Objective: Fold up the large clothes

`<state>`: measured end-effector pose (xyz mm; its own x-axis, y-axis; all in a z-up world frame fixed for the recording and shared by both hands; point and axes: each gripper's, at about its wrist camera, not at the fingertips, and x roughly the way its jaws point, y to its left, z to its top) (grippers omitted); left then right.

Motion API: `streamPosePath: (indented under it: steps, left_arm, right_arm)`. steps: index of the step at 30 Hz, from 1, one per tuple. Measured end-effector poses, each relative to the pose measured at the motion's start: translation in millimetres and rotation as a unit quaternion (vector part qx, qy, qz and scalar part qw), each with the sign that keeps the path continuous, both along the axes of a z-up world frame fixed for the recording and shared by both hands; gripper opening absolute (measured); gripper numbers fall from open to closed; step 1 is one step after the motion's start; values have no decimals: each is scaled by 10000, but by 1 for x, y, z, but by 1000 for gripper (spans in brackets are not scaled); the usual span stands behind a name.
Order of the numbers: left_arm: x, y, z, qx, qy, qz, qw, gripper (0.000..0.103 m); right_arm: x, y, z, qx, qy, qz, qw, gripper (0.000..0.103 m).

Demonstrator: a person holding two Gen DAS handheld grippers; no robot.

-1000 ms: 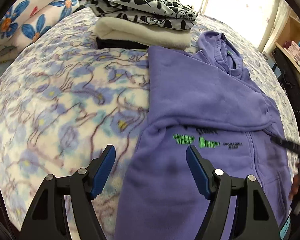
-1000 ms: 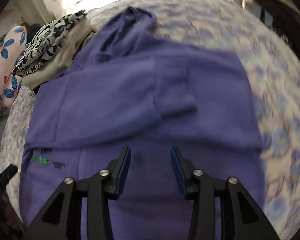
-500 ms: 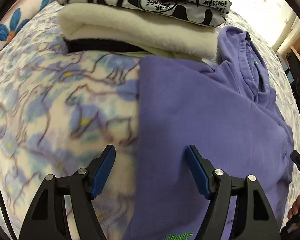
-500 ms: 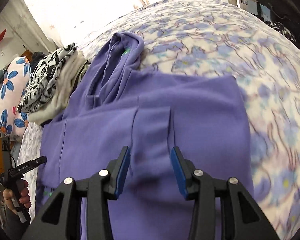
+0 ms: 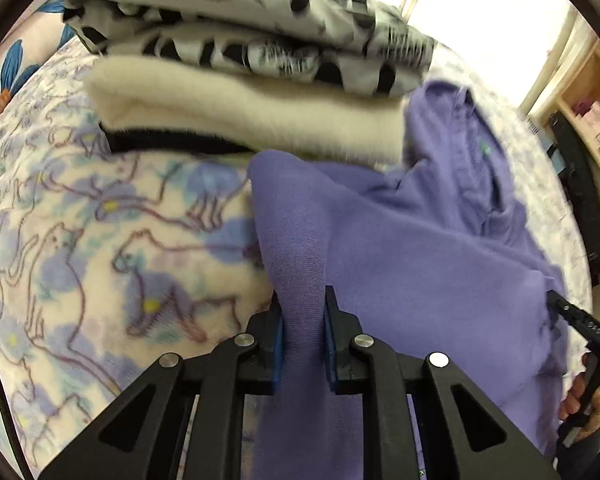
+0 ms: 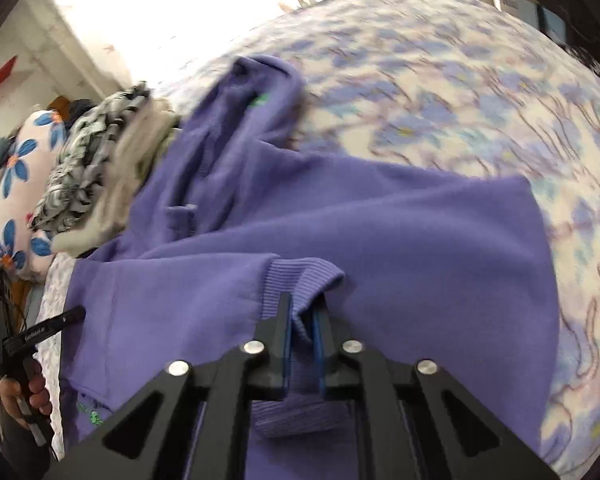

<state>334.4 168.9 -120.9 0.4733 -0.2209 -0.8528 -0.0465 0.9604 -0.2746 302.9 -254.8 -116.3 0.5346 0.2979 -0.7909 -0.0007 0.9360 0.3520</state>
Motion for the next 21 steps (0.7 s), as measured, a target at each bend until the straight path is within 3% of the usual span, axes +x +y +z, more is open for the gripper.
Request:
streamPosePath:
  steps: [4,7,10,14,16,19,21]
  left_arm:
    - [4,2,-14,73,-41,-136,9999,14]
    - [3,9,-37,-65,61,-171,9998,19]
    - [0,17,-33,-231,19,-53,9997,27]
    - [-13,19,-3,517,-272,191,9981,39]
    - [-25,9,18,910,-657,208,9935,54]
    - [-38,-20,35,1142,-912,-85,9892,55]
    - [-41,-45,37,969,-804,-283,9916,55]
  right_arm:
    - [-1,10,7,-251,-401,-54,9989,8]
    - [9,12,-22,-538,12,-80,9985,11]
    - [4,3,-18,-271,73,-101,9996,14]
    - [-12,-9,6,-154,-1,-259,9995,14]
    - [-23,-7,17,-227,-146,-265,9993,14]
    - [-34,8,27,-275,-225,-48,9994,14]
    - [-37,29,28,-372,-169,255,9988,14]
